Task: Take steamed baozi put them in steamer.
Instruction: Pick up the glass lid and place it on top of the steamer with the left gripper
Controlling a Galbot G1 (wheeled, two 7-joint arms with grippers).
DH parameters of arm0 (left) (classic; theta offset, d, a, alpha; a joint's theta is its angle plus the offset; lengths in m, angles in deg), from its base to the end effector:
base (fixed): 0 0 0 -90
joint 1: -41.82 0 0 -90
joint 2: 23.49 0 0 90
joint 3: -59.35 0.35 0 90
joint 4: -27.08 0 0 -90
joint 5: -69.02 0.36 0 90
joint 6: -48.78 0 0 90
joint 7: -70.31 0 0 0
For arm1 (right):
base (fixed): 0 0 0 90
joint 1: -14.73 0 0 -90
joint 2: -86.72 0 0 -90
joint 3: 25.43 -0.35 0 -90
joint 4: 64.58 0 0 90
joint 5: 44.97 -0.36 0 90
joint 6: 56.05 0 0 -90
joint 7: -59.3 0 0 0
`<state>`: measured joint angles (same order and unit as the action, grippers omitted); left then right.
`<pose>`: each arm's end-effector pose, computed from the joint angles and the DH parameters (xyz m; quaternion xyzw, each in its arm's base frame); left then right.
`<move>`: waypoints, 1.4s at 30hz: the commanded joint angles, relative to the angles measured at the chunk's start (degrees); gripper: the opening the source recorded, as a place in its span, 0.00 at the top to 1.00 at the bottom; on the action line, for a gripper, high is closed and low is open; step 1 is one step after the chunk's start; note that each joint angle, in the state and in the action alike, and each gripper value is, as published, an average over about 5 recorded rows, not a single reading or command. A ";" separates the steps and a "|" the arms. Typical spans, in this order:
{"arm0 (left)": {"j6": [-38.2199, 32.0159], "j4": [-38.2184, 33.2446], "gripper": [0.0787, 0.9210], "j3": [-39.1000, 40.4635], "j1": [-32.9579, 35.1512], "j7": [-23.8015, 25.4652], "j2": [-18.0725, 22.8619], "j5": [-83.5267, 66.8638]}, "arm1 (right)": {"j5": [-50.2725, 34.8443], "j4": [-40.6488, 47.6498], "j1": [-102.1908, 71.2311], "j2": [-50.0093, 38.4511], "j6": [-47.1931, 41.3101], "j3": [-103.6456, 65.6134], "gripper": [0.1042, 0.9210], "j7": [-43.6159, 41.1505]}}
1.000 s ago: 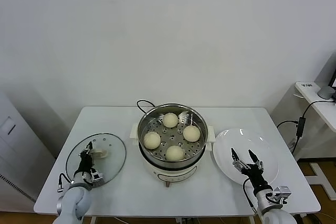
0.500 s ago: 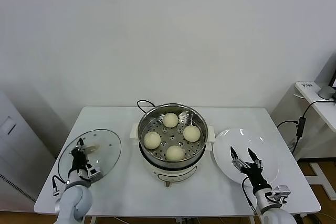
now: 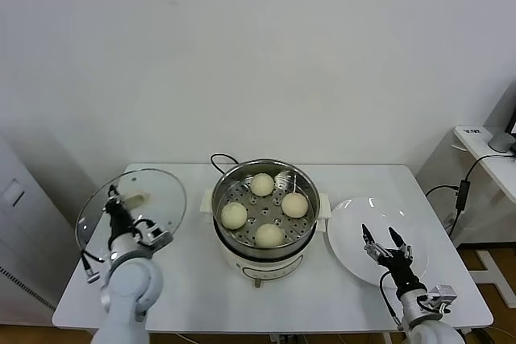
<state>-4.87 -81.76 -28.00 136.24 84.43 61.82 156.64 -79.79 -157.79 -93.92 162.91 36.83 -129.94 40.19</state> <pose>0.3213 0.0034 -0.2598 0.1956 -0.7204 -0.6378 0.1897 0.2341 -0.1662 -0.3944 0.0292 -0.9858 -0.1622 0.0308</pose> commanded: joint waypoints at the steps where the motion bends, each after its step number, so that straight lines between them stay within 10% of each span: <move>1: 8.66 -7.20 0.93 14.28 -3.67 10.42 5.88 19.78 | -0.11 -0.16 -0.51 -0.14 -0.17 -1.47 0.12 -0.04; 19: 8.66 1.18 0.93 32.51 -12.80 18.65 9.69 18.63 | 0.75 -0.95 -1.82 0.72 -0.39 -2.37 0.12 -0.35; 42: 8.66 10.59 0.93 35.15 -16.92 10.02 9.69 0.25 | 2.43 -1.95 -2.55 3.21 -0.40 -2.86 0.12 -0.73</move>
<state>0.98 -73.75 5.74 120.69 98.44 68.67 165.01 -77.66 -159.61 -96.55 165.70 36.42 -132.79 39.49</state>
